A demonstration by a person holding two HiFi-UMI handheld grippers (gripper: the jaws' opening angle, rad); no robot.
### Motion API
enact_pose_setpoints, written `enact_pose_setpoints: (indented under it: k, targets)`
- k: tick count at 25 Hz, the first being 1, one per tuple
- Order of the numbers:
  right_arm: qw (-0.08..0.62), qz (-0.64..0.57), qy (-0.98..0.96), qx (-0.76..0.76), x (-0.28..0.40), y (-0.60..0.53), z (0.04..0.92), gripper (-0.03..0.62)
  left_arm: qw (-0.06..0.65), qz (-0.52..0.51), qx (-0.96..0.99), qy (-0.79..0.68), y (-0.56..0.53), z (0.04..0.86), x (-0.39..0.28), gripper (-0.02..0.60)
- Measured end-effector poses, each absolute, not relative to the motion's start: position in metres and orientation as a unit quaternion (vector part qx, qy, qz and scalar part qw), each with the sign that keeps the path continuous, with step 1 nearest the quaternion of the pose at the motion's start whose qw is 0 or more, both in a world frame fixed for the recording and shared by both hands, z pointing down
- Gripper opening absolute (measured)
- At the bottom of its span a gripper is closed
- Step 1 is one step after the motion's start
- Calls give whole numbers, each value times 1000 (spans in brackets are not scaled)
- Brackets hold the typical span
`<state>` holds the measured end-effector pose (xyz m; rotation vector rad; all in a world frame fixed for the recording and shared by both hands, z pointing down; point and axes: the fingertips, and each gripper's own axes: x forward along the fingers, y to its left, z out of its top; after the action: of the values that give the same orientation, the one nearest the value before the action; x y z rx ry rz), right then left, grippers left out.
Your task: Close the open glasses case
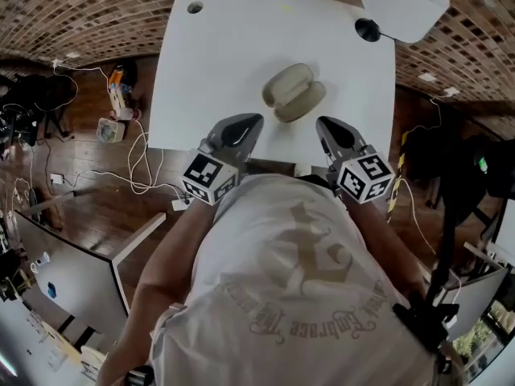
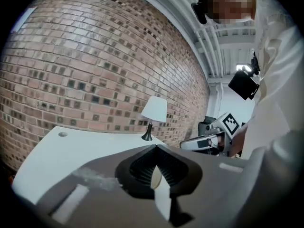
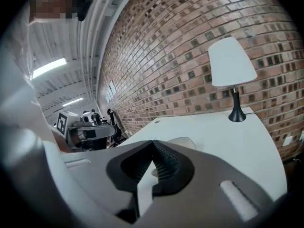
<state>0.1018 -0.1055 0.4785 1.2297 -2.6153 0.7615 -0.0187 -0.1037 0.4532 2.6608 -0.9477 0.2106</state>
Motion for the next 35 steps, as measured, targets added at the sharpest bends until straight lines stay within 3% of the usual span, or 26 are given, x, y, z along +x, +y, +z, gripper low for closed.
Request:
enact_pose_setpoints:
  k: [17, 31, 35]
  targets:
    - [69, 254, -772, 578, 60, -102, 482, 8, 150, 77, 966, -197, -121, 462, -88, 2]
    - [-1, 356, -704, 615, 69, -97, 523, 9, 164, 77, 964, -193, -125, 472, -118, 2]
    - [-5, 385, -688, 615, 76, -103, 543, 49, 166, 84, 963, -197, -132, 479, -116, 2]
